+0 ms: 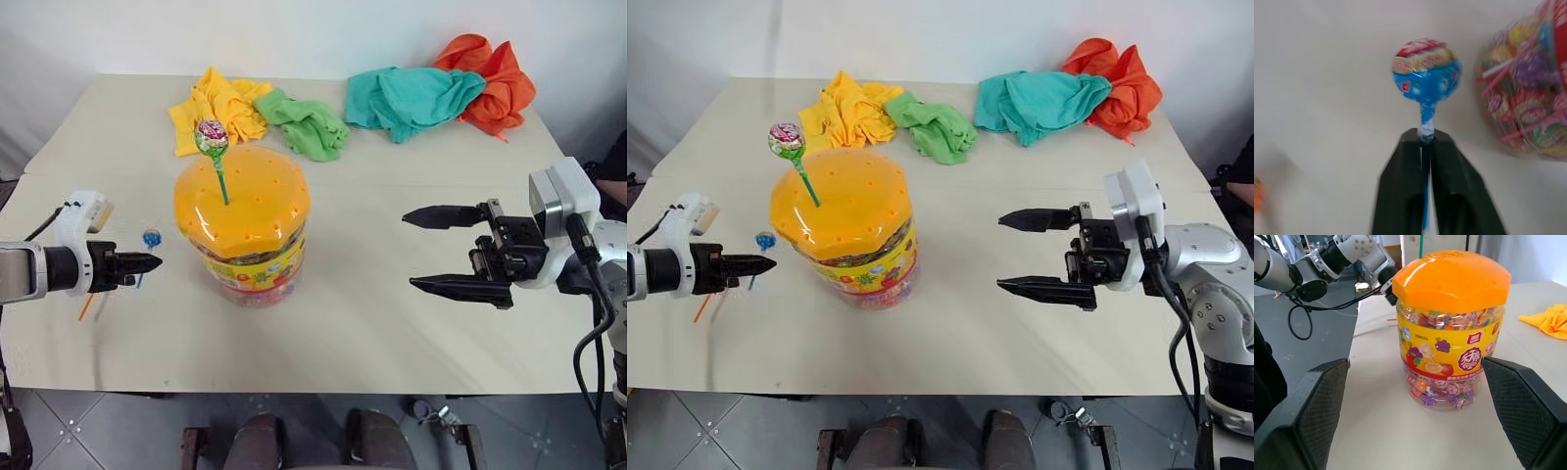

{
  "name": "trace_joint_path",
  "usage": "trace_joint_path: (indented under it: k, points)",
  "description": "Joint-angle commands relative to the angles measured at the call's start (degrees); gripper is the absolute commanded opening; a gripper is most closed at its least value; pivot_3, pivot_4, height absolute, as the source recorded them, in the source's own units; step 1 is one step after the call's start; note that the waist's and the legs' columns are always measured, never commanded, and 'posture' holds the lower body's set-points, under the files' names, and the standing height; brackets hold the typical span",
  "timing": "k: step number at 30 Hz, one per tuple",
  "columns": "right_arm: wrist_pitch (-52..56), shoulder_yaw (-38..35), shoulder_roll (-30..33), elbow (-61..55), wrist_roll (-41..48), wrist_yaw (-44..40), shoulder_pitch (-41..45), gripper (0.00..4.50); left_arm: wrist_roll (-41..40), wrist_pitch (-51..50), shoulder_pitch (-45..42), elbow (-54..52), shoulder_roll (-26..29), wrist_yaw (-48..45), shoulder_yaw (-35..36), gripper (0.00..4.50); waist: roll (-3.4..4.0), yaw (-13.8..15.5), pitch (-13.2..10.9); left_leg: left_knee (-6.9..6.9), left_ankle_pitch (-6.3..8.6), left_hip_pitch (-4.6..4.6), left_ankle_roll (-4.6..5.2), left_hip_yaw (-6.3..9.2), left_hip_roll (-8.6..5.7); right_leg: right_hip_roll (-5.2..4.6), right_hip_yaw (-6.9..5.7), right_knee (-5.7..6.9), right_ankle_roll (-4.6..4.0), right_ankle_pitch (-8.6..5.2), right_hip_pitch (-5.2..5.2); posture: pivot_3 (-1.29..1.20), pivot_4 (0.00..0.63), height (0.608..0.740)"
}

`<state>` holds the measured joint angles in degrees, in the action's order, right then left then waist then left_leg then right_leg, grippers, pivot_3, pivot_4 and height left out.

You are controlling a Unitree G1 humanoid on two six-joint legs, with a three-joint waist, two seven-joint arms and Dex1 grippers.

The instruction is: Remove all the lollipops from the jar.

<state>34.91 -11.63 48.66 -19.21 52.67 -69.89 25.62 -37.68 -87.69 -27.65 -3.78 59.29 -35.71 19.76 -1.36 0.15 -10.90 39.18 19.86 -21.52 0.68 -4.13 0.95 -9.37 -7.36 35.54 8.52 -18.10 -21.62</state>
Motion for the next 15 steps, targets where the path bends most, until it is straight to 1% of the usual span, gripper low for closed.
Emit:
trace_joint_path:
  k: [1,10,11,15]
  points:
    - [-1.09,-1.36,0.33,0.36,-0.33,-0.21,0.97,4.50,0.37,-0.88,-0.79,-0.75,1.88,0.32,0.94,1.57,0.00,-0.02,0.00,0.00,0.00,0.00,0.00,0.00,0.00,0.00,0.00,-0.01,0.00,0.00,0.00,0.00,0.150,0.740]
    - [-1.67,-1.55,0.46,1.55,-1.44,-0.86,1.64,4.50,1.97,2.47,0.67,-0.67,3.70,0.01,-0.99,4.33,0.00,0.00,0.00,0.00,0.00,0.00,0.00,-0.01,0.00,-0.01,0.02,-0.01,0.00,0.00,0.00,0.00,0.150,0.740]
    - [-1.78,-1.73,0.60,1.74,-1.54,-0.96,1.78,4.50,1.94,3.18,0.69,-0.88,4.02,-0.37,-1.09,4.46,0.00,0.00,0.00,0.00,0.00,0.00,0.00,-0.01,0.00,-0.01,0.01,-0.01,0.00,0.00,0.00,0.00,0.150,0.740]
    - [-2.23,-2.87,1.66,2.51,-2.33,-0.60,2.66,4.50,0.60,7.78,-1.21,-1.47,5.26,-3.72,0.05,4.46,0.00,0.01,0.00,0.00,0.00,0.00,0.00,-0.01,0.00,-0.01,0.01,-0.01,0.00,0.00,0.00,0.00,0.150,0.740]
